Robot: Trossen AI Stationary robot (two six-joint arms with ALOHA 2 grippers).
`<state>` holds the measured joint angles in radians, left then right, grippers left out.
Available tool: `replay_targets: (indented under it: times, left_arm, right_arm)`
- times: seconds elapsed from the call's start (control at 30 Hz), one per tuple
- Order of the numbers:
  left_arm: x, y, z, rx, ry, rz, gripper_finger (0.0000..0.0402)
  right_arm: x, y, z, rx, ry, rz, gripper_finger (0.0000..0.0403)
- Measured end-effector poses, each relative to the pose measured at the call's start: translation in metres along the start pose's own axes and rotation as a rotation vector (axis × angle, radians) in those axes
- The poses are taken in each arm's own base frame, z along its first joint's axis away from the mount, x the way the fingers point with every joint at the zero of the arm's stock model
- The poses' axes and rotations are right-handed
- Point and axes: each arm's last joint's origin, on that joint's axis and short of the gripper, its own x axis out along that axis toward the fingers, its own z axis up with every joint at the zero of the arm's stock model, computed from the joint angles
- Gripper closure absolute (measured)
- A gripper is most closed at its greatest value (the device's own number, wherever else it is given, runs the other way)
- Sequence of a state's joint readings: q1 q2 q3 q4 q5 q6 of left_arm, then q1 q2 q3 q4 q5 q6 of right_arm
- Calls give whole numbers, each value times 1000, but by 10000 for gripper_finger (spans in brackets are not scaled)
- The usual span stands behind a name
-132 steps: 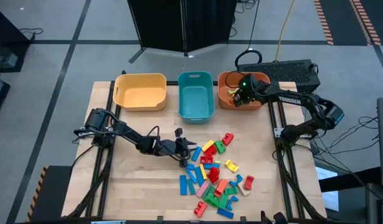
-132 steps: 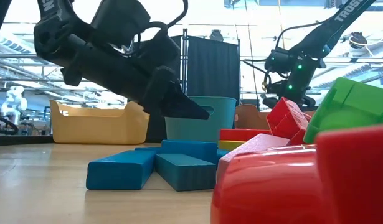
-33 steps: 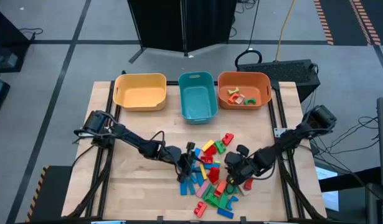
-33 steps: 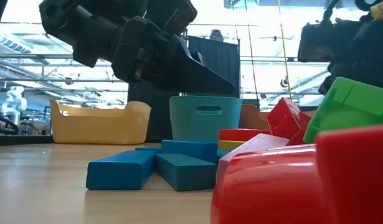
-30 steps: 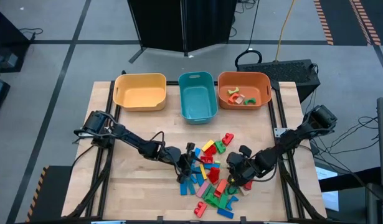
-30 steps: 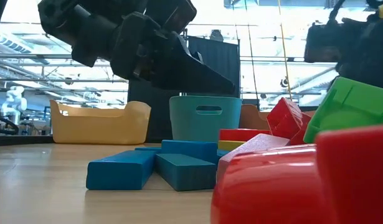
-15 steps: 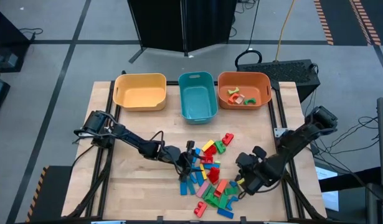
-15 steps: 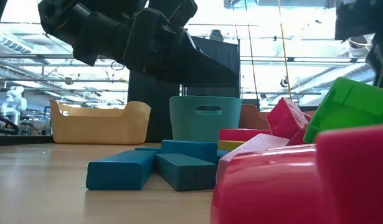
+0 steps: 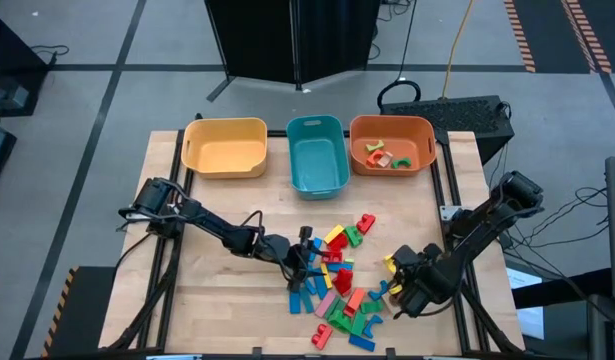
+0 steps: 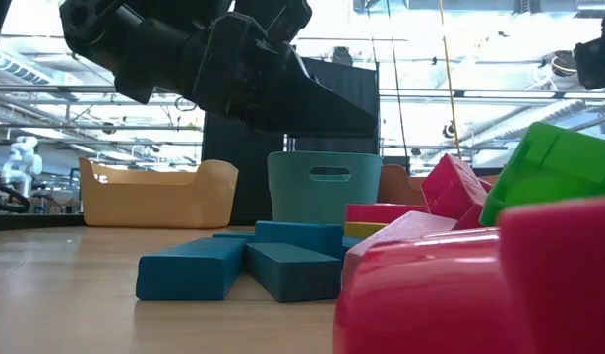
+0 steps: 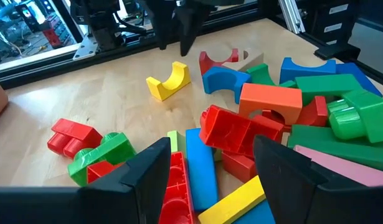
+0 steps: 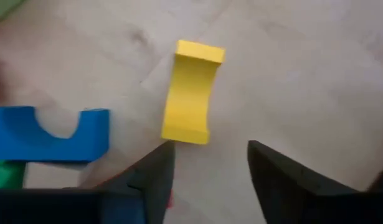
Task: Sort blocks by size
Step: Put the yellow arch block into the orange bin
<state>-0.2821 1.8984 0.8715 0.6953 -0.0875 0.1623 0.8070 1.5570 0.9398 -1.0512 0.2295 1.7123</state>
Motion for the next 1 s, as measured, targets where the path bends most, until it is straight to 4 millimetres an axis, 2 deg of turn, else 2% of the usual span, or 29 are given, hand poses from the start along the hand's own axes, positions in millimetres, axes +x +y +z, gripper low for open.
replay_targets:
  times: [0.23,0.4,0.63,0.87,1.0]
  left_arm:
    - [0,0,0,0,1,0,179]
    - [0,0,-1,0,5,-2,179]
    - [0,0,-1,0,5,-2,179]
    - [0,0,-1,0,6,12,179]
    - [0,1,0,-1,6,25,179]
  right_arm:
    - [1,5,0,34,-20,54,102]
    - [18,-6,-1,92,-49,15,88]
    - [39,-5,-6,123,-31,126,127]
    - [44,-6,-7,116,-33,144,178]
    - [44,-7,-5,122,-36,125,220]
